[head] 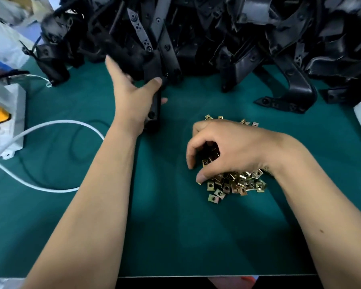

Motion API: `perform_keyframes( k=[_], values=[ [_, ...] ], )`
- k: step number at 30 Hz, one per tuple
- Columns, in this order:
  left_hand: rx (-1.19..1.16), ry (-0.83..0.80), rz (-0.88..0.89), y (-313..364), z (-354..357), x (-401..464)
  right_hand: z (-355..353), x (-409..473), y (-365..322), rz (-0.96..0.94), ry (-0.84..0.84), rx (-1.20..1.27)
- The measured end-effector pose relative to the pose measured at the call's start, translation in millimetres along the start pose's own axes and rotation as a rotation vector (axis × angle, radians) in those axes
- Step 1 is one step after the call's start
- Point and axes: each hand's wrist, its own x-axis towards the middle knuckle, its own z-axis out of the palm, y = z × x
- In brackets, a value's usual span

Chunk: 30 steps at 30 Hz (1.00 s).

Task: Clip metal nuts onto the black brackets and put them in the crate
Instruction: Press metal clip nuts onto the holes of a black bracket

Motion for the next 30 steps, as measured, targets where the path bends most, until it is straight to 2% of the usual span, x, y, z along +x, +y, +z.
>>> perform_keyframes(
  k=[4,8,10,12,14,16,20,24,26,30],
  values=[
    [0.402,-0.222,0.233,-3.5,11.6,-3.0,-1.3,-1.5,0.9,0.0,-0.028,-0.004],
    [0.748,-0.548,0.503,3.9,27.8,-12.3,-0.7,-3.1,1.6,-0.011,-0.06,-0.02],
    [0.927,-0.595,0.522,5.3,37.8,-20.6,-0.4,-1.9,2.4,-0.025,-0.054,0.012],
    [1.007,-0.568,0.508,4.8,42.5,-26.6,-1.4,-0.4,4.7,-0.015,-0.044,0.04],
    [0.967,-0.544,0.484,5.1,42.1,-27.4,-3.8,-0.6,8.4,0.001,-0.024,0.056],
    [0.808,-0.502,0.432,5.1,39.9,-26.1,-7.3,-1.4,12.6,0.008,0.021,0.117],
    [0.621,-0.321,0.478,5.7,35.7,-27.3,-13.3,-1.7,21.8,-0.021,0.199,0.32],
    [0.431,-0.048,0.441,8.0,31.2,-21.9,-11.4,2.7,32.0,0.008,0.486,0.541],
    [0.281,0.058,0.341,8.8,29.0,-18.5,-9.8,5.8,37.1,0.056,0.641,0.631],
    [0.017,0.21,0.234,14.7,28.3,-17.0,-7.3,9.0,44.4,0.135,0.806,0.761]
  ],
)
